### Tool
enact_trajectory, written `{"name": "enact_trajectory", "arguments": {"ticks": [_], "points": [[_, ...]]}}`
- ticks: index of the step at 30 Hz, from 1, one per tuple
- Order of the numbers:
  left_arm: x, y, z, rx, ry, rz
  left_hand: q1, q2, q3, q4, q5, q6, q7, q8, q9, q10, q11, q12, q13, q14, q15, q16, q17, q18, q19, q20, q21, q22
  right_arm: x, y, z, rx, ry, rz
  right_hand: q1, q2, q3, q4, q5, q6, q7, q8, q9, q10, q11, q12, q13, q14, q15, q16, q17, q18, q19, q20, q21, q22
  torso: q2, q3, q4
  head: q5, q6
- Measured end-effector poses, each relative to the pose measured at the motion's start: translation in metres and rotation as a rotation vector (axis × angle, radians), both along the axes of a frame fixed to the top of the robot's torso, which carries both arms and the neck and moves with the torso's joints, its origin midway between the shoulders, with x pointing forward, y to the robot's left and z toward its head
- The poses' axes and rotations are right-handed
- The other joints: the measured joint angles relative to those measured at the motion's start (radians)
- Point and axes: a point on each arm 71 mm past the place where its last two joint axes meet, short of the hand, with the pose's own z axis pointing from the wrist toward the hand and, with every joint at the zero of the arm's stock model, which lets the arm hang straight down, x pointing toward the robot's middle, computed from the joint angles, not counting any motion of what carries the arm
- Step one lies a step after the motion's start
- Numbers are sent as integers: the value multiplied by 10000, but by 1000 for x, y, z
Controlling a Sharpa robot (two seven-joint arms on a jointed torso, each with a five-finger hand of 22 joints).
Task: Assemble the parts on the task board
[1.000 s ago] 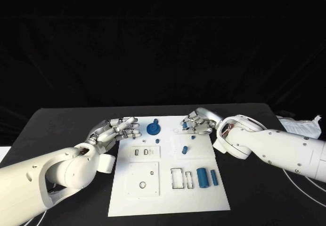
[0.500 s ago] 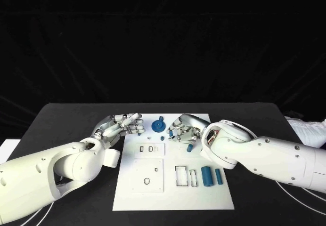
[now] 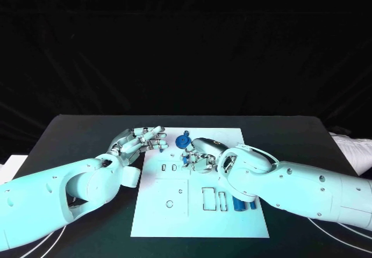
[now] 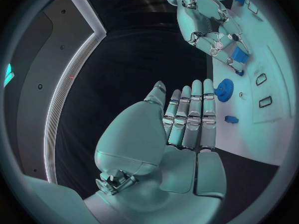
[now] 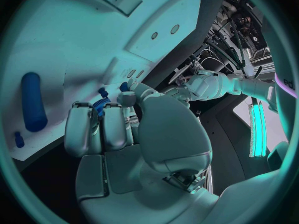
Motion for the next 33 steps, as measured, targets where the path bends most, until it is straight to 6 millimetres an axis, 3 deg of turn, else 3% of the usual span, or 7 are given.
{"name": "enact_trajectory", "arguments": {"ticks": [13,33], "points": [[0,-3,0,-47,2,-72,40,40,0,0,0,0,0,0,0,0,0,0,1,0,0,0,-9,1,0,0,0,-11,-4,16,-12,-121,118,101,-171,-64,28,29,-21,-3,5,-31,9,2,2,0,-9,0,0,-38,-26,1,0,0,-38,-57,-2,5,6,103,-77],[0,-5,0,-67,21,-110,40,40,0,0,0,0,0,0,0,0,0,0,-7,0,0,0,-8,0,0,0,0,-10,-5,17,-16,-109,147,130,-240,-134,59,-2,-23,-16,19,-20,13,12,12,-146,-110,0,0,-98,-77,0,-71,-1,-78,-186,5,6,6,204,-167]]}}
